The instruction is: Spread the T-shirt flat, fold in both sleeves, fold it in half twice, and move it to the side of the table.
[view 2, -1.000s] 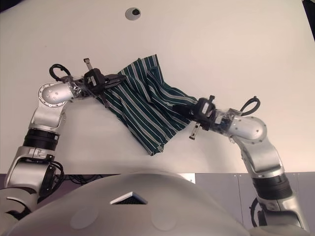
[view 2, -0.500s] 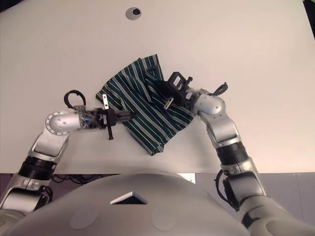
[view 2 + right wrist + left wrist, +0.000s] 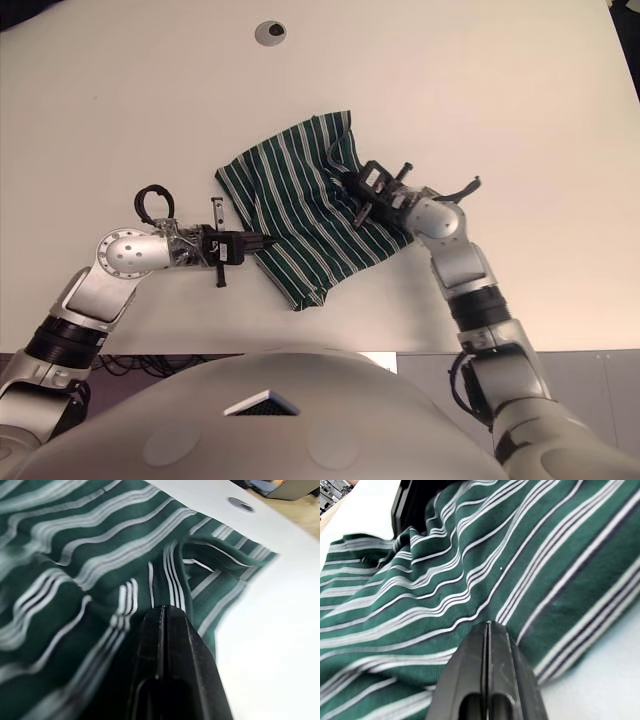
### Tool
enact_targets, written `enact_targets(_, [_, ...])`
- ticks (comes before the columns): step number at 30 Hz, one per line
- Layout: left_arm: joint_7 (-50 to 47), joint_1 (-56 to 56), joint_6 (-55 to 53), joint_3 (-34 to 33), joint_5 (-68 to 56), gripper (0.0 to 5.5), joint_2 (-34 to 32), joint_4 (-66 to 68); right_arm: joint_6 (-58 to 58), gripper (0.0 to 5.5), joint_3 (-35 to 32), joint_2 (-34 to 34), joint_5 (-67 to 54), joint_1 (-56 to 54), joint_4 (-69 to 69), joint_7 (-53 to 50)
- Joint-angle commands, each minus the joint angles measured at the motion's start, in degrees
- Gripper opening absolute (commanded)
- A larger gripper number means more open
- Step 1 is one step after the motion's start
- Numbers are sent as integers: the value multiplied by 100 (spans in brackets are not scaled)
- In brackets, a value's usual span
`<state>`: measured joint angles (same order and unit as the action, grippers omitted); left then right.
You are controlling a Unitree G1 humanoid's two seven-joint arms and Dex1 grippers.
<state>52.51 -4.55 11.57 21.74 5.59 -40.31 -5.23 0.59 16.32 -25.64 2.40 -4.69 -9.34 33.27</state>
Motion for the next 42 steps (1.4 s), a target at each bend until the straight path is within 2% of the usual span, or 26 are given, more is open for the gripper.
enact_targets(1, [307,-415,-733,265,469,0,-463,511,9,4,-507,-465,216,133,-392,-259])
enact_targets(8, [295,-402,-669,108,259,0,-678,571,167,4,-896,-576,151,302,-255,-255])
enact_targets(15, [308,-210,-73,-19,114,0,-836,796,894,4,-930,-416,-254,467,766,228])
enact_targets(17, [284,-114,70,17,250,0,-915,924,849,4,-811,-280,-315,354,911,306])
enact_targets(23, [297,108,237,134,253,0,-864,1130,478,4,213,664,239,-183,651,117])
enact_targets(26, [288,109,297,159,264,0,-875,1102,302,4,591,812,752,-347,320,-37])
enact_targets(30, [207,107,446,162,361,0,-876,1113,58,4,776,685,1069,-315,246,-25])
enact_targets(34, [154,13,558,102,447,0,-995,1153,-65,4,861,223,1299,-141,181,262])
enact_targets(42, [391,285,604,249,748,0,-1316,1521,-48,4,373,-834,1162,348,786,757])
